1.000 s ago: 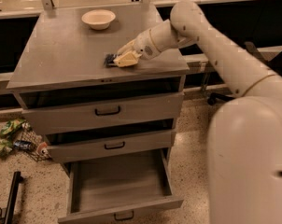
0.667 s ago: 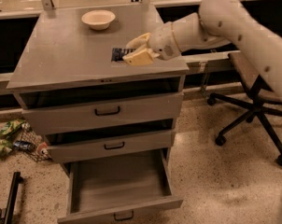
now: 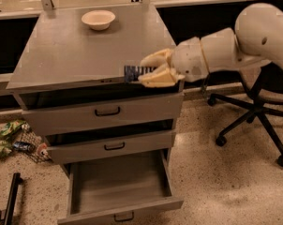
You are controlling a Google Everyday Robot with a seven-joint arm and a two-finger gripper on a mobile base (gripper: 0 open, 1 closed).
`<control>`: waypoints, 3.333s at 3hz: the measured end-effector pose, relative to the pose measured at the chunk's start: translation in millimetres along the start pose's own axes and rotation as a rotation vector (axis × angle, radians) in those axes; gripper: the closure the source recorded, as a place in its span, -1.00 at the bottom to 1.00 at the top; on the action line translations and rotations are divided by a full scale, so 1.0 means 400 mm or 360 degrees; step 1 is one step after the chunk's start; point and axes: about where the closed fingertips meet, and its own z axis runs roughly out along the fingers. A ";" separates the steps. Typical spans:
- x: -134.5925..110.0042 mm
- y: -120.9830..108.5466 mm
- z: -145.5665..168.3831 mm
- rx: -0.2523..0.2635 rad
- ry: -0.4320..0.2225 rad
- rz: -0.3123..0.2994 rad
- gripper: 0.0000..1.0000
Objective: Place rxbar blueberry into bottom drawer
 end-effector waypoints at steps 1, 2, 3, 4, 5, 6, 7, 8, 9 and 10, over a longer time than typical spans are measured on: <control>0.139 -0.008 0.137 -0.0051 0.0068 0.0008 1.00; 0.134 -0.002 0.157 -0.0074 0.0066 0.0012 1.00; 0.212 0.046 0.207 -0.0082 -0.0089 0.0113 1.00; 0.303 0.139 0.300 -0.0127 -0.0197 0.0178 1.00; 0.409 0.226 0.416 -0.0139 -0.0212 0.0234 1.00; 0.396 0.215 0.406 -0.0132 -0.0210 0.0227 1.00; 0.442 0.241 0.424 -0.0108 -0.0222 0.0255 1.00; 0.572 0.275 0.490 -0.0110 -0.0171 0.0249 1.00; 0.685 0.273 0.556 -0.0153 -0.0095 0.0177 1.00; 0.685 0.273 0.556 -0.0153 -0.0095 0.0177 1.00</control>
Offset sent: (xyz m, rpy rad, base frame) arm 0.0578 0.0651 -0.0946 -0.0787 -0.0276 0.0735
